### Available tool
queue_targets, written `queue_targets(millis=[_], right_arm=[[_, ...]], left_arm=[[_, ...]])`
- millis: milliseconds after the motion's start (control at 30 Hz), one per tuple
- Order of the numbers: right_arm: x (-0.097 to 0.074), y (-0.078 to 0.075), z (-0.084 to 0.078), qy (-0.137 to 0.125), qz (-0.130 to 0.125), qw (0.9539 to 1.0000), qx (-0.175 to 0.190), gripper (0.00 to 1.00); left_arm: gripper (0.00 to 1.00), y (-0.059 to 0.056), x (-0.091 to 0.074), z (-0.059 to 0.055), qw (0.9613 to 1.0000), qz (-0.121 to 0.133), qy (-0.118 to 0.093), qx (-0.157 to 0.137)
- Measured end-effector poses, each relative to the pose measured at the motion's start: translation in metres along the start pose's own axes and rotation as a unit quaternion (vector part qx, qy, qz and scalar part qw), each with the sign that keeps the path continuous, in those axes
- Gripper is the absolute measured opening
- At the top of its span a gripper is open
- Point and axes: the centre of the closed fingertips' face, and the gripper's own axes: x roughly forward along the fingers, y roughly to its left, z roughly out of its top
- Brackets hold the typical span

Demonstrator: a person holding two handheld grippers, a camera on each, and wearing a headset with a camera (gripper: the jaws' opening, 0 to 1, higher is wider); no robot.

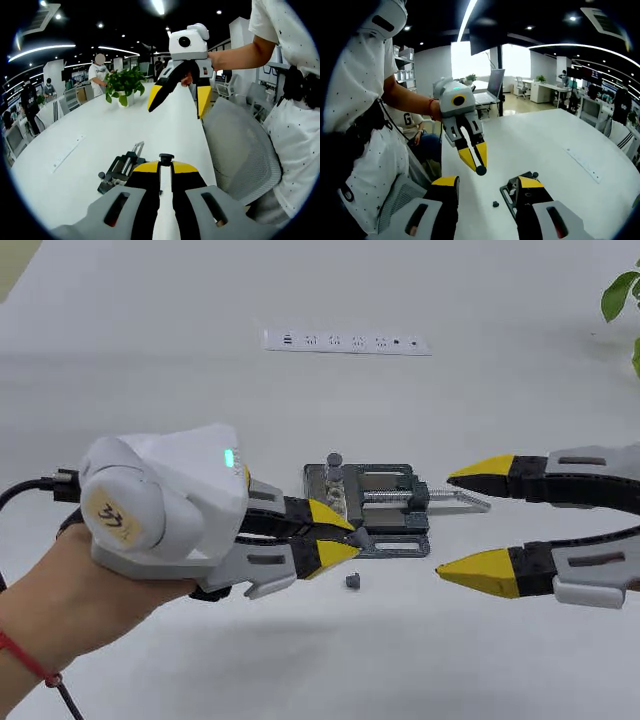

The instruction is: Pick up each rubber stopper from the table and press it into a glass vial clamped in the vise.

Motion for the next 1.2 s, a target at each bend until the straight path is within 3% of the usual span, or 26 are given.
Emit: queue_targets(millis=[167,467,700,1200], right_arm=[[0.005,0.006,0.013,0.002,0.022,0.9996,-0.018,0.33],[0.016,0.017,0.008,0.031,0.061,0.9967,-0.045,0.20],[0.018,0.017,0.005,0.036,0.067,0.9960,-0.047,0.13],[0.019,0.022,0.003,0.043,0.075,0.9950,-0.050,0.10]], left_arm=[[0.04,-0.004,-0.002,0.015,0.9999,0.000,-0.012,0.000],[0.04,-0.010,-0.003,0.027,0.9997,-0.003,-0.026,0.000],[0.04,-0.012,-0.003,0.029,0.9996,-0.003,-0.028,-0.001],[0.04,-0.014,-0.003,0.032,0.9995,-0.008,-0.032,0.000]])
